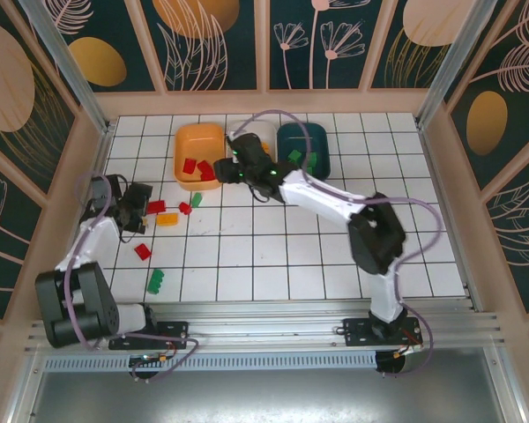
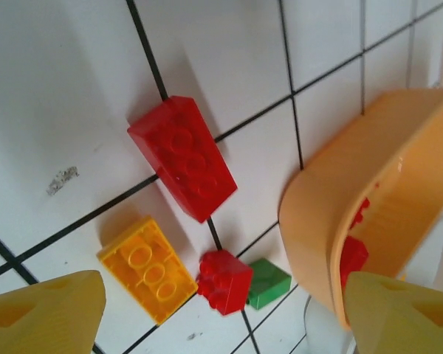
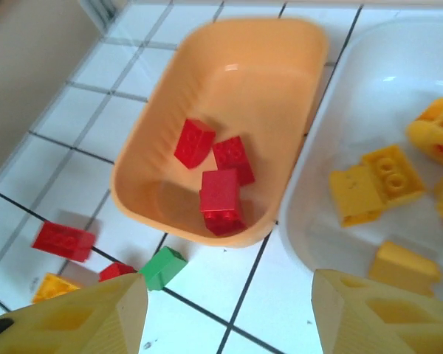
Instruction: Sort the legos into containers by color
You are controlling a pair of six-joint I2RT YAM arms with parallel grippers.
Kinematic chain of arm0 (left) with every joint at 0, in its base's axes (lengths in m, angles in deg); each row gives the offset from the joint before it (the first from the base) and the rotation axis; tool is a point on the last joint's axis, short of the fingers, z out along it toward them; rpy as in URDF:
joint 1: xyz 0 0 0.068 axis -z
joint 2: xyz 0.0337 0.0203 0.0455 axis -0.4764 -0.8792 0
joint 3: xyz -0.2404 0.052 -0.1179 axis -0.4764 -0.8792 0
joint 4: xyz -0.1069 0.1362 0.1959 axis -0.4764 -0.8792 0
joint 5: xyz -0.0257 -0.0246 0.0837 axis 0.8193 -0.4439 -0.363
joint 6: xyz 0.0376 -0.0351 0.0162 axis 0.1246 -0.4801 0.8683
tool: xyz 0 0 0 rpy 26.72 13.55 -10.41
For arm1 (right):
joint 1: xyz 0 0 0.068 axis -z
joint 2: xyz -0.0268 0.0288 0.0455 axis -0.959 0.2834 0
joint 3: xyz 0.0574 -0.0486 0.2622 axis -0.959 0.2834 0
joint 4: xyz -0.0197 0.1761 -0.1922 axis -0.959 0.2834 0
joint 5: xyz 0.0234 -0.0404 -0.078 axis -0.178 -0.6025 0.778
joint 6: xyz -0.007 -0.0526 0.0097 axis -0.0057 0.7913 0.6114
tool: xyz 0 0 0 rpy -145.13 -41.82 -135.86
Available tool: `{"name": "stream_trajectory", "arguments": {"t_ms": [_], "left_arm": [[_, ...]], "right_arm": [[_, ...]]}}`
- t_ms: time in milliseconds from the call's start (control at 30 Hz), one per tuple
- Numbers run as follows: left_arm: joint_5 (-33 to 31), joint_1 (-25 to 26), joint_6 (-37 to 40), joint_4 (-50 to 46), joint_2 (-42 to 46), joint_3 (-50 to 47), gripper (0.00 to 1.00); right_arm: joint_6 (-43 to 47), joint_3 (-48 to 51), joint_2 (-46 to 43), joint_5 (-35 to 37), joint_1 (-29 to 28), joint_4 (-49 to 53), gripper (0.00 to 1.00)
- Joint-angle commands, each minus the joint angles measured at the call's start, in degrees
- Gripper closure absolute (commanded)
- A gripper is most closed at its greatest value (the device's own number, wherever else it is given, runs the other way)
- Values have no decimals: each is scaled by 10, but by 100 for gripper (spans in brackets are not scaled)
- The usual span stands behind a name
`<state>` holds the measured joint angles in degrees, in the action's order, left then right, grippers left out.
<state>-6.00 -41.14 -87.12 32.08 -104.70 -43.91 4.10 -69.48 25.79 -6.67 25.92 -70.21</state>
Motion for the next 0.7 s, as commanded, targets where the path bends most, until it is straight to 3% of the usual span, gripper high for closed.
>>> {"name": "stream_trajectory", "arguments": {"t_ms": [0, 167, 333, 667], "left_arm": [[29, -5, -38, -49, -62, 64, 19], [17, -9, -38, -97, -141, 142, 24], [15, -11, -65, -110, -177, 155, 30], [13, -11, -93, -102, -197, 149, 31]], "right_arm": [[-31, 119, -91, 43, 14, -85, 39], [-62, 276, -207, 70, 33, -96, 39], [-80, 377, -306, 65, 80, -91, 39], [-90, 443, -395, 74, 117, -81, 39]]}}
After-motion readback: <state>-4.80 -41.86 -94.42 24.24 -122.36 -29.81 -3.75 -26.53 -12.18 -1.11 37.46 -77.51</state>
